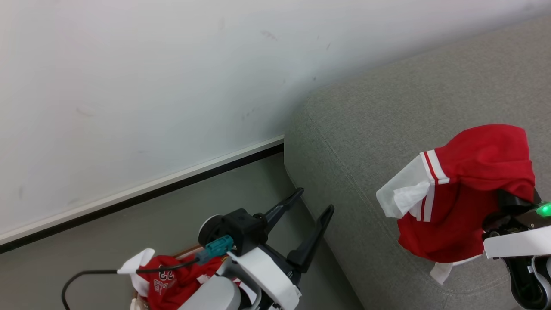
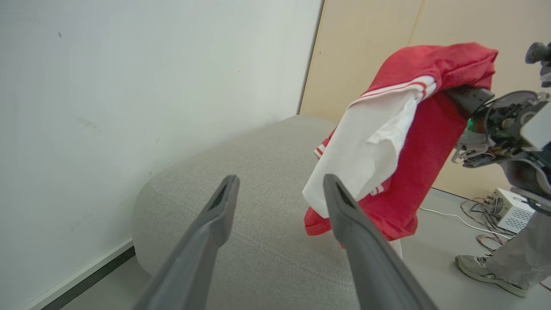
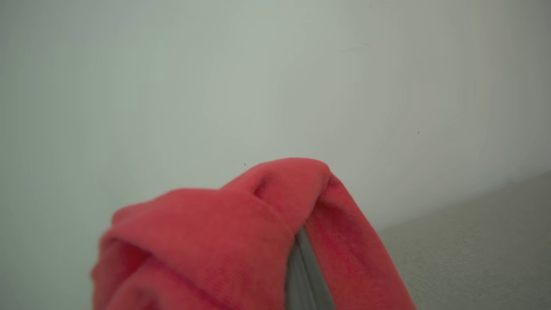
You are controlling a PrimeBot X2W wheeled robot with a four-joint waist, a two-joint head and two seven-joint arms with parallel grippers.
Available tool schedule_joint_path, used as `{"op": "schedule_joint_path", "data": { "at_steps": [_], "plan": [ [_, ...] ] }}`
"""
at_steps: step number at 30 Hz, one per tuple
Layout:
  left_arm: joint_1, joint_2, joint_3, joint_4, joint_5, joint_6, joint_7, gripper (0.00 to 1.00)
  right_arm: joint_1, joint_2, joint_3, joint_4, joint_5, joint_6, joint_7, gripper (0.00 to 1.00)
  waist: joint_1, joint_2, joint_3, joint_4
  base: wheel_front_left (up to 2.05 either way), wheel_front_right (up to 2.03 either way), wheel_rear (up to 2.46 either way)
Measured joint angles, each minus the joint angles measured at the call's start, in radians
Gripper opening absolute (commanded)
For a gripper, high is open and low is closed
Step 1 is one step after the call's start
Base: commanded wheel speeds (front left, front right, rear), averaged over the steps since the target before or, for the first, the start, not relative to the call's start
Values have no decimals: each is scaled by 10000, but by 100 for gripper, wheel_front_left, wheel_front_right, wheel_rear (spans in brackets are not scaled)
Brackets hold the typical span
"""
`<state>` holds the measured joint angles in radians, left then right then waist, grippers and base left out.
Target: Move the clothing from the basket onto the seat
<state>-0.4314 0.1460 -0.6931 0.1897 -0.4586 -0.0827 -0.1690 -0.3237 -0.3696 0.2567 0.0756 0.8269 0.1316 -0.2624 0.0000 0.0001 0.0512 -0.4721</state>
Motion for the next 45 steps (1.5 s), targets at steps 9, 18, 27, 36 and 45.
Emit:
{"op": "schedule_joint_path", "data": {
  "at_steps": [9,18,27,36,45],
  "plan": [
    [-409,6,-31,-13,59,54,119,100,-800,29,-221,-10,-115,2,150,0,0,0,534,131,0,0,0],
    [-1351,341,-69,-694,282,42,878,100,-3350,-976,-1009,1208,825,0,190,0,0,0,2239,725,0,0,0],
    [-1981,681,42,-1214,577,104,1197,100,-5781,-2608,-1914,2905,1202,0,148,0,2,0,4350,1643,0,0,0],
    [-2442,575,17,-1415,708,144,1041,100,-6620,-4207,-1009,5567,-100,2,865,0,3,0,5865,2716,0,0,0],
    [-2487,541,21,-1001,642,134,788,100,-6599,-3586,690,7960,-357,2,2272,50,2,-1,6111,3174,0,0,0]
  ]
}}
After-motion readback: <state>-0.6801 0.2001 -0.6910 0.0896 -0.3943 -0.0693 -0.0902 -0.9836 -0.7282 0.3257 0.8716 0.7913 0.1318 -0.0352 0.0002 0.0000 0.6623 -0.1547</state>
